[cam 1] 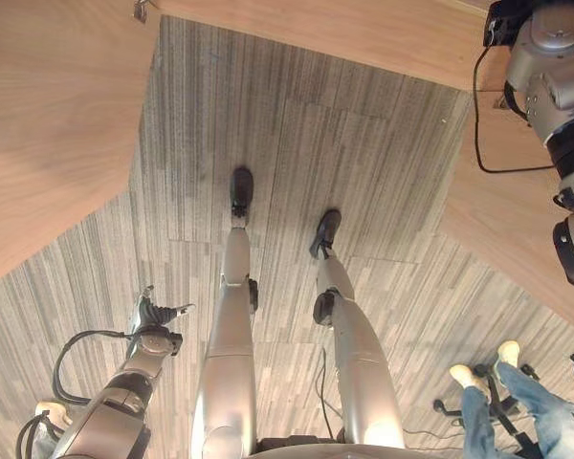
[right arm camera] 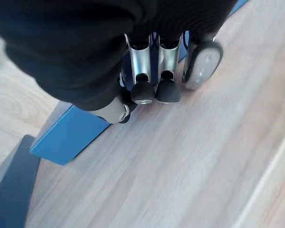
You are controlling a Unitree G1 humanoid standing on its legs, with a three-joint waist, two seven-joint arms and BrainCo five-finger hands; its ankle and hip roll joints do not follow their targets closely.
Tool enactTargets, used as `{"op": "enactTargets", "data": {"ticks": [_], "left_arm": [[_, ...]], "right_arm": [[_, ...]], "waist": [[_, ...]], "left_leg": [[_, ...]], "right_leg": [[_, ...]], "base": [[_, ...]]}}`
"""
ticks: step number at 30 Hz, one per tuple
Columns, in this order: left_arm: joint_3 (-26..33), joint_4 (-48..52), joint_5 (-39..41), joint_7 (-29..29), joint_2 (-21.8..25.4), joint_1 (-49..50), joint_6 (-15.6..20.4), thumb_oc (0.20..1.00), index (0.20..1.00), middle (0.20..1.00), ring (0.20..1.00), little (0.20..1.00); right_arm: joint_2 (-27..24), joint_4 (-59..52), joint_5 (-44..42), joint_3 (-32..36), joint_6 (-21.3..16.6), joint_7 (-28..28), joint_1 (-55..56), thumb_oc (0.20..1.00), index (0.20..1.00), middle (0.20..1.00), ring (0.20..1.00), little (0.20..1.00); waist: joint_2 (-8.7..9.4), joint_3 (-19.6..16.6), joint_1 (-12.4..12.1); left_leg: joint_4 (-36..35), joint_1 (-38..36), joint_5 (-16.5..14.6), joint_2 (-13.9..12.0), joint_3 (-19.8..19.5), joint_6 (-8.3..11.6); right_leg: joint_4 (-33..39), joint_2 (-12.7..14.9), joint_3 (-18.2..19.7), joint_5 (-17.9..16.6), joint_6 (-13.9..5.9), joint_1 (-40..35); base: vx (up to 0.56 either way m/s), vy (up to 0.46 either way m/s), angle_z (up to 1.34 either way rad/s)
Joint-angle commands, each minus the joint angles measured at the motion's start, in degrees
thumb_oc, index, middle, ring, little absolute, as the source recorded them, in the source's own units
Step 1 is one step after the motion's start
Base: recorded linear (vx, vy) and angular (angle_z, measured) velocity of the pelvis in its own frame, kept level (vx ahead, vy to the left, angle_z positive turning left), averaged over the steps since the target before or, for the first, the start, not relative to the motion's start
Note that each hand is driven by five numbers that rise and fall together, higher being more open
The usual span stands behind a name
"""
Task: Put the empty folder in the office cabinet
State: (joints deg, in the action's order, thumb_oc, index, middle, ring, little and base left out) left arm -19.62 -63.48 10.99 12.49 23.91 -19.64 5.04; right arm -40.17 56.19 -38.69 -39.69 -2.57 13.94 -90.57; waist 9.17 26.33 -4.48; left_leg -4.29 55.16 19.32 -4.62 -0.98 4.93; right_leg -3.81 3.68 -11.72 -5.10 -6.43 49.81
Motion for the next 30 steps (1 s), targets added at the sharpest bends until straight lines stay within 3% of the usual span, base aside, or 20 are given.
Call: {"op": "enactTargets", "data": {"ticks": [1,6,13,19,30], "left_arm": [[0.04,-0.43,2.25,1.87,0.92,3.06,0.24,1.000,1.000,1.000,1.000,1.000],[-0.78,-0.25,2.70,2.37,1.10,3.24,0.83,1.000,1.000,1.000,1.000,1.000],[-2.25,1.23,2.81,3.48,1.69,4.46,2.25,1.000,1.000,1.000,1.000,1.000],[-2.52,1.57,2.98,3.73,1.74,4.60,2.42,1.000,1.000,1.000,1.000,1.000],[-3.46,1.39,2.61,5.85,1.01,1.76,2.82,1.000,1.000,1.000,1.000,1.000]], "right_arm": [[-3.23,6.54,3.17,-1.53,0.11,2.66,-6.06,0.200,0.200,0.200,0.200,0.200],[-3.55,13.78,6.27,-3.01,1.18,3.94,-8.97,0.200,0.200,0.200,0.200,0.200],[-7.87,23.41,8.85,-4.54,2.66,5.92,-12.66,0.200,0.200,0.200,0.200,0.200],[-9.29,24.19,9.13,-4.95,2.87,6.89,-13.68,0.200,0.200,0.200,0.200,0.200],[-8.60,23.83,10.87,-4.22,1.66,14.14,-16.10,0.200,0.200,0.200,0.200,0.200]], "waist": [[0.35,3.07,0.42],[-0.18,3.24,-0.18],[-1.68,3.23,-1.61],[-2.19,3.12,-2.06],[-3.20,2.67,-2.43]], "left_leg": [[-0.71,-8.58,-10.02,-0.60,2.06,4.54],[-0.71,-8.30,-9.88,-0.36,1.87,4.56],[-0.71,-7.63,-9.82,0.23,1.52,4.47],[-0.71,-7.38,-9.85,0.36,1.47,4.46],[-0.71,-6.83,-9.97,0.51,1.48,4.47]], "right_leg": [[8.81,2.03,-0.03,-3.28,-4.22,-3.79],[8.81,2.00,-0.22,-3.16,-4.27,-3.76],[8.81,2.19,-0.56,-2.75,-4.55,-3.79],[8.81,2.33,-0.61,-2.67,-4.69,-3.57],[8.81,2.29,-0.45,-2.48,-4.74,-3.01]], "base": [[0.00,0.000,0.00],[0.00,0.002,0.01],[0.01,0.001,0.03],[0.00,-0.002,0.01],[0.00,0.000,0.00]]}}
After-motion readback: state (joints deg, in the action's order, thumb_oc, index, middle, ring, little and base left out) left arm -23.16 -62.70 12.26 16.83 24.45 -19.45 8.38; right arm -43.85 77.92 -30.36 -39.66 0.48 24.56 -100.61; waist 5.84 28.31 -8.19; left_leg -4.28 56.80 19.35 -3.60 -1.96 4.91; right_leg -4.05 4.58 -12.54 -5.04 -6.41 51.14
